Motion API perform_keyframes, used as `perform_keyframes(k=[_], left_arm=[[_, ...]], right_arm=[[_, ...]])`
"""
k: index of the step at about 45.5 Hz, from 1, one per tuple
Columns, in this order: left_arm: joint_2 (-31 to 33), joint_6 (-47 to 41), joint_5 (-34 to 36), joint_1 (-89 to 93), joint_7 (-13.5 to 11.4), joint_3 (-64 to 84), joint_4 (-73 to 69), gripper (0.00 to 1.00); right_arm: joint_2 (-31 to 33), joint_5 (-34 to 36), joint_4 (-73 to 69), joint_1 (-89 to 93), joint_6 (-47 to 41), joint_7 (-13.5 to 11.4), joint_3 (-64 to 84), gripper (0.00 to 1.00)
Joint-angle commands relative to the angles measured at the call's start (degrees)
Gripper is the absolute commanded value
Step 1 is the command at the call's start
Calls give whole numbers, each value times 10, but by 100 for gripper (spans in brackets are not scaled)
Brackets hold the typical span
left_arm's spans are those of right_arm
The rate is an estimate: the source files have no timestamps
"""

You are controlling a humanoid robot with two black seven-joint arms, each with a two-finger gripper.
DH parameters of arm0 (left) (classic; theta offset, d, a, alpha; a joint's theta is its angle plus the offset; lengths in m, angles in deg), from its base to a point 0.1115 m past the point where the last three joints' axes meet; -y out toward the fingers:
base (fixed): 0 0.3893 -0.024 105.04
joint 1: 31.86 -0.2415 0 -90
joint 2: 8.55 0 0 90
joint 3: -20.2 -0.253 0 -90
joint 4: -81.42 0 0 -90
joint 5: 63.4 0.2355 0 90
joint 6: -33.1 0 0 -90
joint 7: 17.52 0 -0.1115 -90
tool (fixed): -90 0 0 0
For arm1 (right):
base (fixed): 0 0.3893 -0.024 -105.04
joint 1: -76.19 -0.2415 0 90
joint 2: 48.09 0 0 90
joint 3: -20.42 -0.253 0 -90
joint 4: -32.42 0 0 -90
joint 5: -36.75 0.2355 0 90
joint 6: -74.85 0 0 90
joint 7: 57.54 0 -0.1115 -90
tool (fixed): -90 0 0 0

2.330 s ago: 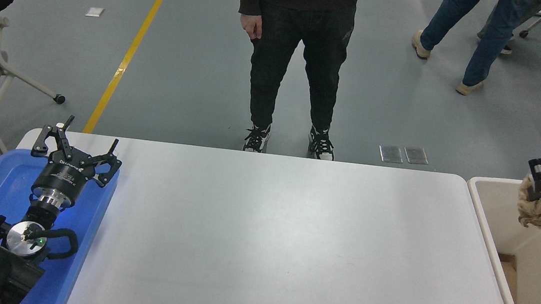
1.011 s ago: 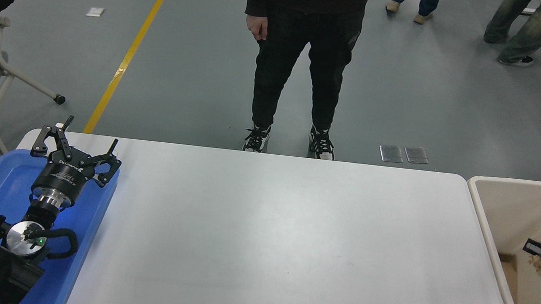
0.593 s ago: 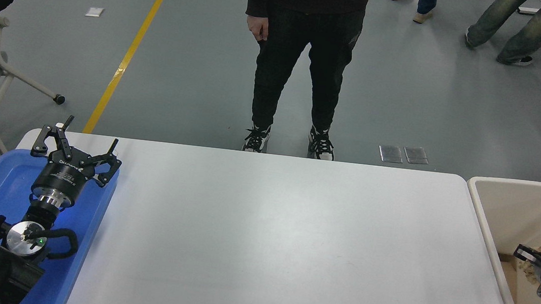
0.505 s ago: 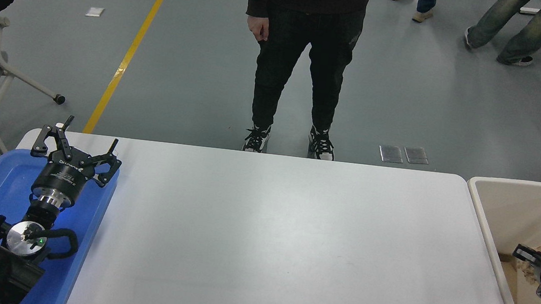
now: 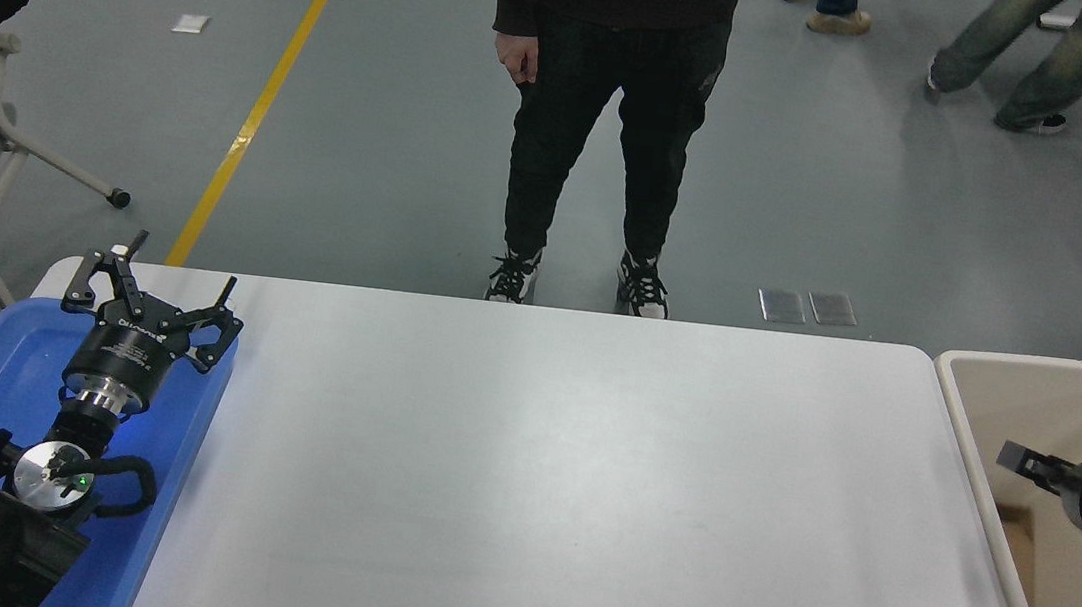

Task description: Pick up paper ball place in dustbin

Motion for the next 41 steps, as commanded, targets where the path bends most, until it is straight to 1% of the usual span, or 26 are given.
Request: perform_keyframes(k=[1, 11, 19, 26, 32, 37, 41], left_arm=[[0, 0, 0, 0, 0, 0, 0, 99], [0, 0, 0, -1, 1, 0, 0, 99], [0, 0, 0, -1, 0, 0, 0, 99], [0, 0, 0, -1, 0, 0, 0, 99], [0, 0, 0, -1, 0, 0, 0, 99], [0, 0, 0, -1, 0, 0, 0, 99], [0, 0, 0, -2, 0, 0, 0, 99]], right_arm=[[16, -2, -235, -266, -147, 0, 88, 100], [-71, 9, -312, -377, -218, 4, 147, 100], [-143, 76, -329, -422, -232, 3, 149, 100], [-200, 100, -333, -440, -258, 3, 148, 100], [-226, 131, -334, -451, -271, 3, 149, 100], [-233, 149, -358, -473, -294, 4, 149, 100], [-243, 170, -373, -487, -295, 3, 149, 100]])
